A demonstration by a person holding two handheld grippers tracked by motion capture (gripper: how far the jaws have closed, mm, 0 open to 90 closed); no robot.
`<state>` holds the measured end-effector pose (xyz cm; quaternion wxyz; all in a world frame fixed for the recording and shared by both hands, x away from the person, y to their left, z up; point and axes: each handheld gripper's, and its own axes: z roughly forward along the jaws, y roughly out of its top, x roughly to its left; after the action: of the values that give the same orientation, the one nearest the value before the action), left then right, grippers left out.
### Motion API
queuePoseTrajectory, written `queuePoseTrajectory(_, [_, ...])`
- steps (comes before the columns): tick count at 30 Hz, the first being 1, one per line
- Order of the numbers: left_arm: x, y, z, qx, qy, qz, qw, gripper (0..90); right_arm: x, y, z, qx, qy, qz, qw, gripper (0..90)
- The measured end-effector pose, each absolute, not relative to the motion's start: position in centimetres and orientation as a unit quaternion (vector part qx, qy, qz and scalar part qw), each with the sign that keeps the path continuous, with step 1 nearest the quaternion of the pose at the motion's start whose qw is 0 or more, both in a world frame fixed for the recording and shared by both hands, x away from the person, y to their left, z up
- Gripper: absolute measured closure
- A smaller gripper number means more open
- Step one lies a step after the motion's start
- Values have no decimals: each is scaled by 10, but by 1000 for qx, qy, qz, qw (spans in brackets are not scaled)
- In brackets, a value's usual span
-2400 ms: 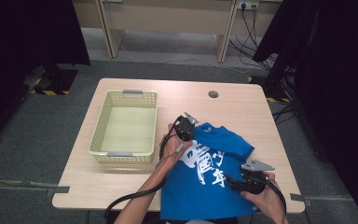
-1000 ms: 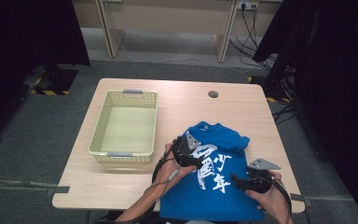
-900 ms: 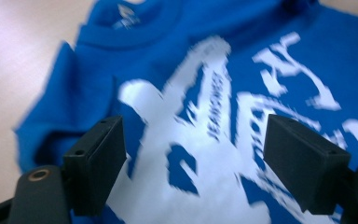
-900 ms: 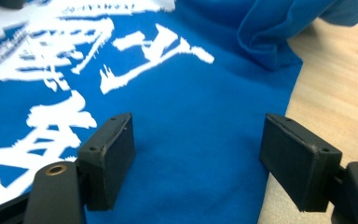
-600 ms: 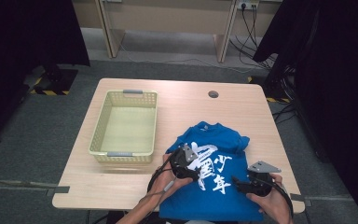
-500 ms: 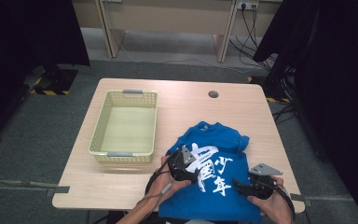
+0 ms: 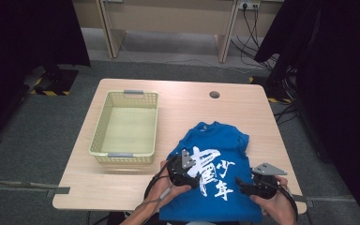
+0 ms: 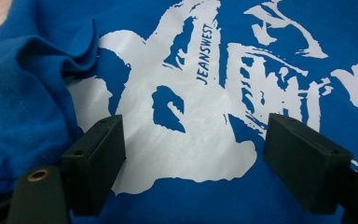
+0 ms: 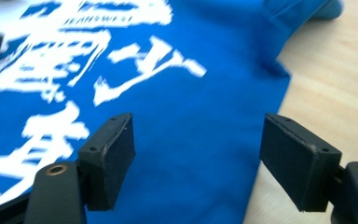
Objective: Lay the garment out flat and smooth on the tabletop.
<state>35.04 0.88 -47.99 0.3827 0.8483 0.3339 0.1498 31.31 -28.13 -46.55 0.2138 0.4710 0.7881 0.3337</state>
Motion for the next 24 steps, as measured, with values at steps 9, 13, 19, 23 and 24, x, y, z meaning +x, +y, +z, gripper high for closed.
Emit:
queuePoseTrajectory(9, [348,8,-480,851,330,143,383,188,353,-279,-456,489,770,331,241,266])
queuePoseTrajectory(13, [348,8,-480,851,329,144,383,184,373,-278,-454,496,767,323,248,272])
queuePoseTrajectory(19, [348,8,-480,851,329,143,383,180,396,-277,-447,509,755,324,256,272])
queuePoseTrajectory(23, [348,8,-480,851,330,143,383,178,410,-277,-449,518,753,313,258,273])
queuePoseTrajectory(24, [348,8,-480,851,330,144,383,178,413,-278,-451,519,753,309,259,274])
